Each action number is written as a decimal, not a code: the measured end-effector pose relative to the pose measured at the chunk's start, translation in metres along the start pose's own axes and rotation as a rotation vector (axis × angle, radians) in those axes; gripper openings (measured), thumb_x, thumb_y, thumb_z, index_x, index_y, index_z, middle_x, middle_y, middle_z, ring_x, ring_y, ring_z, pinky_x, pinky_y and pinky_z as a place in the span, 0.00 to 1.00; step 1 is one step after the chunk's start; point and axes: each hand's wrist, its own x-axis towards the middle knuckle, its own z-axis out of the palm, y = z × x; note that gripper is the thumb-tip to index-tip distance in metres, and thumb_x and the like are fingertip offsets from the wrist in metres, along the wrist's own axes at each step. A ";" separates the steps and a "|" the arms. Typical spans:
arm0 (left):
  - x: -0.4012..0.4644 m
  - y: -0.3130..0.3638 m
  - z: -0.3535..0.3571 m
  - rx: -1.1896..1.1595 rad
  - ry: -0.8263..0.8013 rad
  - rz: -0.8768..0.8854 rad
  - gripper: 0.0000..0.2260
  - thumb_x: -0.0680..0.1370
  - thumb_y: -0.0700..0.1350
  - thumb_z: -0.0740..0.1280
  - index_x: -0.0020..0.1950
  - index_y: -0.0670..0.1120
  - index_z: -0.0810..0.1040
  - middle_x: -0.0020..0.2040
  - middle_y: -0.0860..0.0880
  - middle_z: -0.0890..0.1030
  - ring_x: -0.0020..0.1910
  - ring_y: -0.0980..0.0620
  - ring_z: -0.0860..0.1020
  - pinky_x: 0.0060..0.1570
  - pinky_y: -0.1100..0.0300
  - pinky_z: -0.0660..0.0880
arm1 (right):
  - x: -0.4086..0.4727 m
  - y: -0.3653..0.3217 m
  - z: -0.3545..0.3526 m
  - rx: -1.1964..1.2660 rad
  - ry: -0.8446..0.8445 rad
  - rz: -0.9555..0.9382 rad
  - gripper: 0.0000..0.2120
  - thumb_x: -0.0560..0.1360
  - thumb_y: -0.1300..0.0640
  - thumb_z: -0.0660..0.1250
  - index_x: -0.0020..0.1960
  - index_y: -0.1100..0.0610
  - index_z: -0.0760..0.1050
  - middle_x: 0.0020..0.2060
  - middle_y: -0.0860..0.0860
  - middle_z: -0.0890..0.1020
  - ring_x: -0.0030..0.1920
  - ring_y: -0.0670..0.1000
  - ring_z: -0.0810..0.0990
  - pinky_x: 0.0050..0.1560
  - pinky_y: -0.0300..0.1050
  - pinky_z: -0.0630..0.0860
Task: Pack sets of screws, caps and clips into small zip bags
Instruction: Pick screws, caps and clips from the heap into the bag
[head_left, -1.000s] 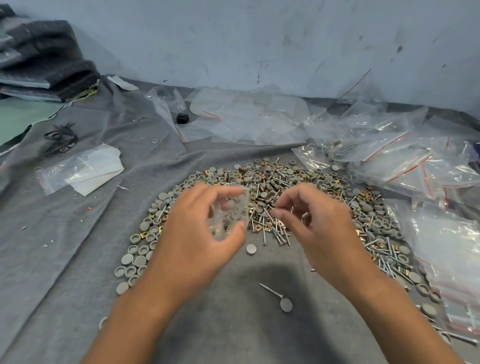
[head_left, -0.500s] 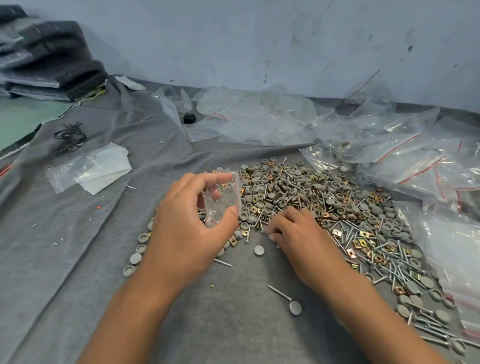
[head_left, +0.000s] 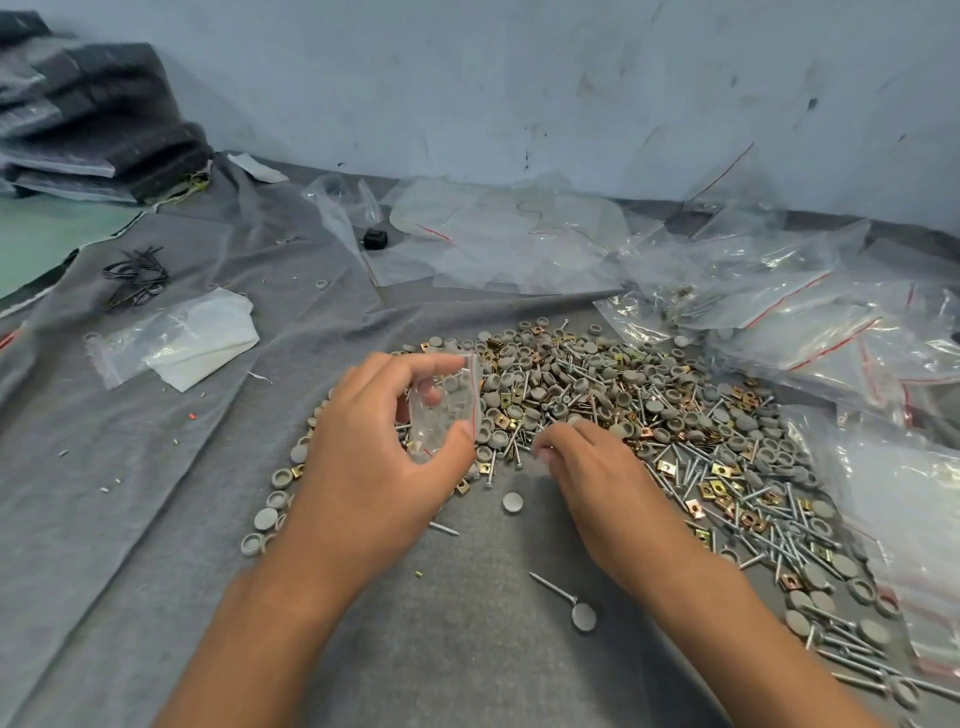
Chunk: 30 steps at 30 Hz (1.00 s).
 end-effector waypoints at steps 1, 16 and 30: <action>0.000 0.000 0.000 -0.002 0.002 0.001 0.18 0.71 0.49 0.70 0.61 0.57 0.80 0.46 0.57 0.77 0.45 0.58 0.74 0.46 0.73 0.65 | 0.002 -0.002 0.001 0.033 0.015 0.011 0.09 0.85 0.52 0.56 0.61 0.50 0.73 0.52 0.47 0.75 0.52 0.52 0.75 0.52 0.50 0.74; 0.001 -0.003 0.003 0.021 0.002 0.040 0.17 0.72 0.48 0.70 0.61 0.54 0.80 0.45 0.59 0.76 0.48 0.56 0.75 0.50 0.68 0.67 | 0.024 -0.015 0.013 -0.039 0.105 0.101 0.07 0.81 0.51 0.65 0.55 0.52 0.79 0.48 0.47 0.79 0.49 0.51 0.78 0.44 0.45 0.71; 0.000 -0.004 0.006 0.015 -0.002 0.056 0.17 0.72 0.48 0.70 0.61 0.56 0.80 0.46 0.60 0.75 0.50 0.56 0.76 0.50 0.70 0.66 | 0.025 -0.025 0.010 0.004 -0.043 0.062 0.09 0.80 0.48 0.67 0.56 0.49 0.81 0.49 0.47 0.78 0.51 0.51 0.78 0.51 0.49 0.76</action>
